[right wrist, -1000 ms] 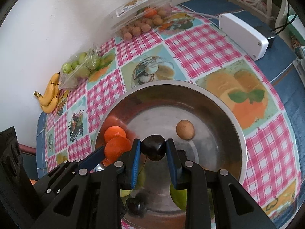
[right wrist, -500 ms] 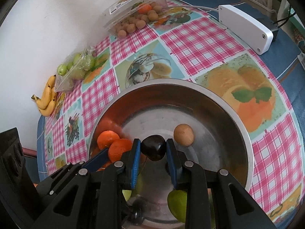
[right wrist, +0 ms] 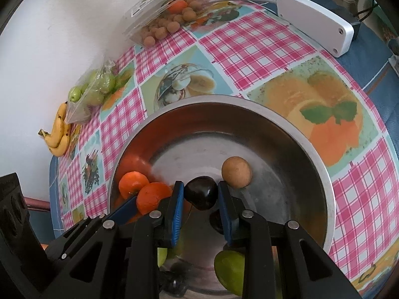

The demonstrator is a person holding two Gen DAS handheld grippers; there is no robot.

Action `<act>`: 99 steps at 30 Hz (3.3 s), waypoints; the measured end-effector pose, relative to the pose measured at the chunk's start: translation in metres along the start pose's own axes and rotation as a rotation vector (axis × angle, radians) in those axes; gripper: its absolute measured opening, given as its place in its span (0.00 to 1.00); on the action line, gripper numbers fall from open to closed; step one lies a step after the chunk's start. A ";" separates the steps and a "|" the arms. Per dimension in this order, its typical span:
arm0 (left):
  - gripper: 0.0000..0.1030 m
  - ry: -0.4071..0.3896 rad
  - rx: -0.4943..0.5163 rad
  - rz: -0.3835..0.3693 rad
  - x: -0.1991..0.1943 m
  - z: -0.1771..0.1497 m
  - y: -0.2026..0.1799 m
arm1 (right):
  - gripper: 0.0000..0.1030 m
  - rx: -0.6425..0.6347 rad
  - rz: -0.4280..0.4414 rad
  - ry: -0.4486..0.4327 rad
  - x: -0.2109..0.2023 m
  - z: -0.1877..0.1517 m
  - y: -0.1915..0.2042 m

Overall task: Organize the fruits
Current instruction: 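Lower the orange into the bowl and open the left tool while the right tool releases the plum, then withdraw both open tools up and away from the bowl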

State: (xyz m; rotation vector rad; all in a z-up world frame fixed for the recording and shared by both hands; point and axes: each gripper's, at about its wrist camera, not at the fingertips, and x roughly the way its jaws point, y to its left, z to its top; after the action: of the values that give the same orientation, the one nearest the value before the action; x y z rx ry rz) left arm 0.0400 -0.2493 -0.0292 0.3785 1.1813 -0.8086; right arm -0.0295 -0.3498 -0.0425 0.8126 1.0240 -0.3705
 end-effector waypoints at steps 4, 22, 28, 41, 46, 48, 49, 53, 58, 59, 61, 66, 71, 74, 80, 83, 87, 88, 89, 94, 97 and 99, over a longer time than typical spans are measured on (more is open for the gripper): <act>0.41 0.007 -0.010 0.000 0.000 0.000 0.001 | 0.28 0.011 0.006 0.006 -0.001 0.000 -0.001; 0.42 -0.075 -0.047 0.006 -0.048 0.008 0.016 | 0.33 -0.024 0.036 -0.083 -0.041 0.002 0.010; 0.42 -0.110 -0.106 0.062 -0.065 0.006 0.041 | 0.33 -0.059 -0.003 -0.111 -0.057 0.001 0.018; 0.47 -0.086 -0.249 0.149 -0.063 -0.015 0.094 | 0.48 -0.133 -0.140 -0.049 -0.042 -0.012 0.031; 0.59 -0.067 -0.285 0.166 -0.058 -0.020 0.103 | 0.52 -0.150 -0.164 -0.029 -0.033 -0.015 0.034; 0.64 -0.061 -0.290 0.173 -0.056 -0.020 0.104 | 0.59 -0.157 -0.178 -0.022 -0.030 -0.016 0.034; 0.67 -0.058 -0.291 0.180 -0.055 -0.021 0.105 | 0.62 -0.159 -0.180 -0.020 -0.029 -0.016 0.034; 0.73 -0.040 -0.295 0.209 -0.050 -0.022 0.108 | 0.69 -0.168 -0.193 -0.020 -0.025 -0.017 0.034; 0.75 -0.036 -0.329 0.223 -0.047 -0.025 0.117 | 0.77 -0.170 -0.197 -0.013 -0.021 -0.017 0.033; 0.75 -0.035 -0.333 0.224 -0.047 -0.025 0.118 | 0.77 -0.170 -0.197 -0.011 -0.021 -0.017 0.032; 0.77 -0.032 -0.344 0.232 -0.046 -0.027 0.121 | 0.83 -0.169 -0.199 -0.006 -0.020 -0.018 0.032; 1.00 -0.042 -0.353 0.269 -0.046 -0.027 0.126 | 0.87 -0.178 -0.189 -0.008 -0.019 -0.018 0.034; 1.00 -0.052 -0.346 0.311 -0.046 -0.028 0.128 | 0.88 -0.187 -0.194 -0.008 -0.017 -0.017 0.035; 1.00 -0.045 -0.343 0.315 -0.045 -0.029 0.129 | 1.00 -0.183 -0.197 -0.009 -0.017 -0.017 0.034; 1.00 -0.056 -0.340 0.314 -0.047 -0.029 0.128 | 1.00 -0.179 -0.197 -0.009 -0.017 -0.016 0.033; 1.00 -0.062 -0.338 0.314 -0.049 -0.030 0.129 | 1.00 -0.179 -0.198 -0.011 -0.017 -0.016 0.034; 1.00 -0.069 -0.343 0.309 -0.050 -0.031 0.130 | 1.00 -0.181 -0.199 -0.015 -0.019 -0.017 0.035; 1.00 -0.073 -0.342 0.307 -0.051 -0.031 0.129 | 1.00 -0.183 -0.200 -0.016 -0.019 -0.017 0.035; 1.00 -0.076 -0.340 0.305 -0.051 -0.031 0.129 | 1.00 -0.185 -0.199 -0.017 -0.019 -0.018 0.036; 1.00 -0.107 -0.332 0.293 -0.059 -0.035 0.128 | 1.00 -0.192 -0.193 -0.021 -0.021 -0.021 0.038; 1.00 -0.112 -0.328 0.313 -0.064 -0.040 0.126 | 1.00 -0.192 -0.190 -0.022 -0.023 -0.026 0.038; 1.00 -0.114 -0.325 0.331 -0.066 -0.045 0.125 | 1.00 -0.193 -0.185 -0.021 -0.024 -0.031 0.039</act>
State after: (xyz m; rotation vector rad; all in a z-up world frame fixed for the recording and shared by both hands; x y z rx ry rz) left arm 0.0909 -0.1124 -0.0022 0.2461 1.0849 -0.3389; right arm -0.0363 -0.3035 -0.0136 0.5409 1.1001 -0.4298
